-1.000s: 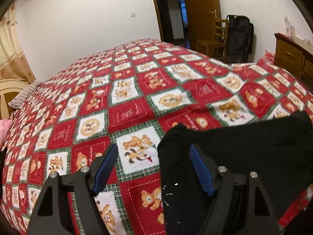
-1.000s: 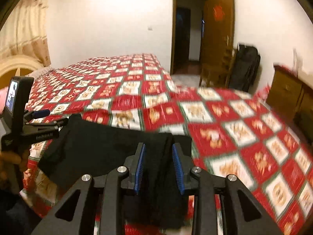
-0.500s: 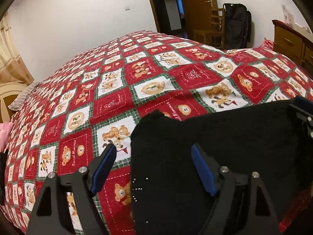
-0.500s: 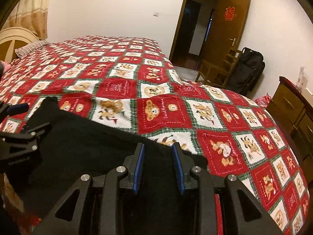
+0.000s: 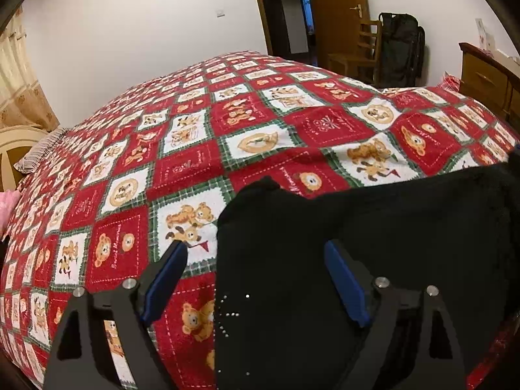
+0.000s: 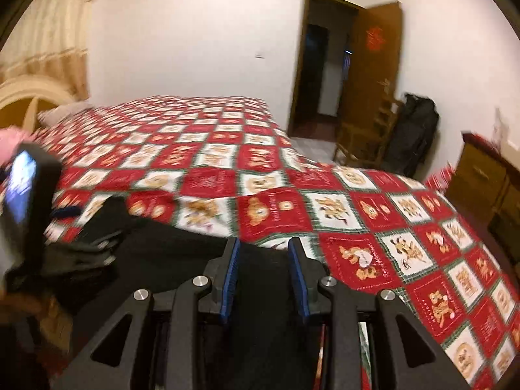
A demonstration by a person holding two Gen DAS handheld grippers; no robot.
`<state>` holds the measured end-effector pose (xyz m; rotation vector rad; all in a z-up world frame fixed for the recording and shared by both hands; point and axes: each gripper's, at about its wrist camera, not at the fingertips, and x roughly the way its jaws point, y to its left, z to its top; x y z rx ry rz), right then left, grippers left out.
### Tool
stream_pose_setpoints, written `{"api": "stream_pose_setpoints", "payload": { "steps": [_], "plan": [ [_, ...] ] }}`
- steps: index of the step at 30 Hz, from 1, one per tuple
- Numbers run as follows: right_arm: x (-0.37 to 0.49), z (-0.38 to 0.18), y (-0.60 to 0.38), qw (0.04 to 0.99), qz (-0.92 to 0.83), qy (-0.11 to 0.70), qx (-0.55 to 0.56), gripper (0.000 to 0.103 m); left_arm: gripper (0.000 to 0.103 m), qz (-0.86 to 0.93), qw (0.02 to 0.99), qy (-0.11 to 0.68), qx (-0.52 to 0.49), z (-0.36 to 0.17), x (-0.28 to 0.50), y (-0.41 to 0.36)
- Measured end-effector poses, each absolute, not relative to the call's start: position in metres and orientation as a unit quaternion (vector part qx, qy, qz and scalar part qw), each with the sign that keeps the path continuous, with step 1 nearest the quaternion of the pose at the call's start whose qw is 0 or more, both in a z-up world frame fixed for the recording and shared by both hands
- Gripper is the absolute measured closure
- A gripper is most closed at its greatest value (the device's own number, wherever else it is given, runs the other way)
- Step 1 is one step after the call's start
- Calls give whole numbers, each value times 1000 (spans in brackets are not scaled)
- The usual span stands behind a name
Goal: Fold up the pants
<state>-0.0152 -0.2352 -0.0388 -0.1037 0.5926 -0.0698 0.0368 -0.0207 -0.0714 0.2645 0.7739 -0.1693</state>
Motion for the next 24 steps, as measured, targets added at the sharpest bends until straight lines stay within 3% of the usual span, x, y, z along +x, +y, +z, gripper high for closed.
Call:
{"api": "stream_pose_setpoints", "payload": {
  "steps": [10,17,24],
  "plan": [
    [-36,-75,-218,928,7,360,-93,71,14,-84,914,375,131,-71,37,-21],
    [-50,-73,-220,923,9,367,-113,71,14,-126,902,406,82,-60,40,15],
    [-44,-40,-204,940,95,325,-43,71,14,-79,909,403,74,-54,30,76]
  ]
}}
